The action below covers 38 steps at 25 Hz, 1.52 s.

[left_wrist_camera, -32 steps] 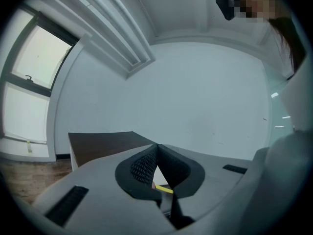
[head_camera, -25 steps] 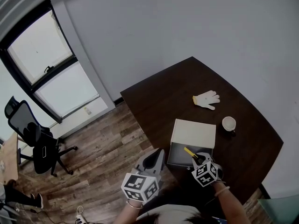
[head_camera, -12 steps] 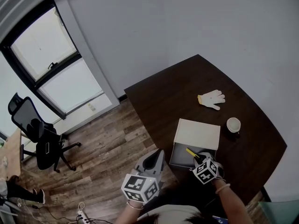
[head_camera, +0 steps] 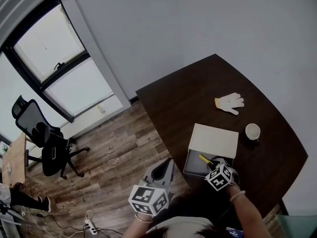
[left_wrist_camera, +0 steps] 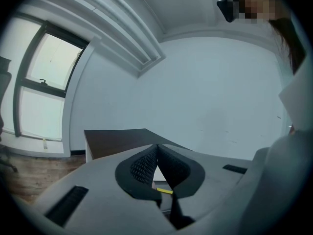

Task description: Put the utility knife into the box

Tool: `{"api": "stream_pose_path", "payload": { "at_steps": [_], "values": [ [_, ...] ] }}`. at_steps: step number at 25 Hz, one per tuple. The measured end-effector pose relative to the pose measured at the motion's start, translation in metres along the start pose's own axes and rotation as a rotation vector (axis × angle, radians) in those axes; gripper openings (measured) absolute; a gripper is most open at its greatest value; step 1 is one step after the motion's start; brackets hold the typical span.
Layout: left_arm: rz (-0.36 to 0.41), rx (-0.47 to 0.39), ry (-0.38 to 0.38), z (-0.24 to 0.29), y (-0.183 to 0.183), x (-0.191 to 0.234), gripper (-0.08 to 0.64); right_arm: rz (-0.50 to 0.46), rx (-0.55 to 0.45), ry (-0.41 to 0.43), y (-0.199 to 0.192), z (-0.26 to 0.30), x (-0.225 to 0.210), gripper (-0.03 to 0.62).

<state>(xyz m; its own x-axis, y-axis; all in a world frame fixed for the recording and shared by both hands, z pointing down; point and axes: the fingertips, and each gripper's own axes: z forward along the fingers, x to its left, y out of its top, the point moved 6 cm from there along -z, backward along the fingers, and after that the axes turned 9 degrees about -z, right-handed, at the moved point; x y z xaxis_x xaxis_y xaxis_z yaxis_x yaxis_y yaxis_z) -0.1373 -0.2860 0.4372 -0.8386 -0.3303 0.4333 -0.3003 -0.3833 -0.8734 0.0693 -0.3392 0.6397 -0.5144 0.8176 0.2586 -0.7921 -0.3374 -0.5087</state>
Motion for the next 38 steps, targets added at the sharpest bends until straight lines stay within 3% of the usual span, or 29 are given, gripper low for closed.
{"api": "stream_pose_path", "payload": {
  "at_steps": [20,38],
  "values": [
    [0.009,0.031,0.004,0.011,-0.001,0.001,0.017,0.083,0.021,0.103,0.001,0.018,-0.008,0.097],
    [0.036,0.019,-0.045,0.005,0.005,-0.013,0.017,0.164,-0.074,-0.034,0.014,-0.019,-0.013,0.081]
  ]
}}
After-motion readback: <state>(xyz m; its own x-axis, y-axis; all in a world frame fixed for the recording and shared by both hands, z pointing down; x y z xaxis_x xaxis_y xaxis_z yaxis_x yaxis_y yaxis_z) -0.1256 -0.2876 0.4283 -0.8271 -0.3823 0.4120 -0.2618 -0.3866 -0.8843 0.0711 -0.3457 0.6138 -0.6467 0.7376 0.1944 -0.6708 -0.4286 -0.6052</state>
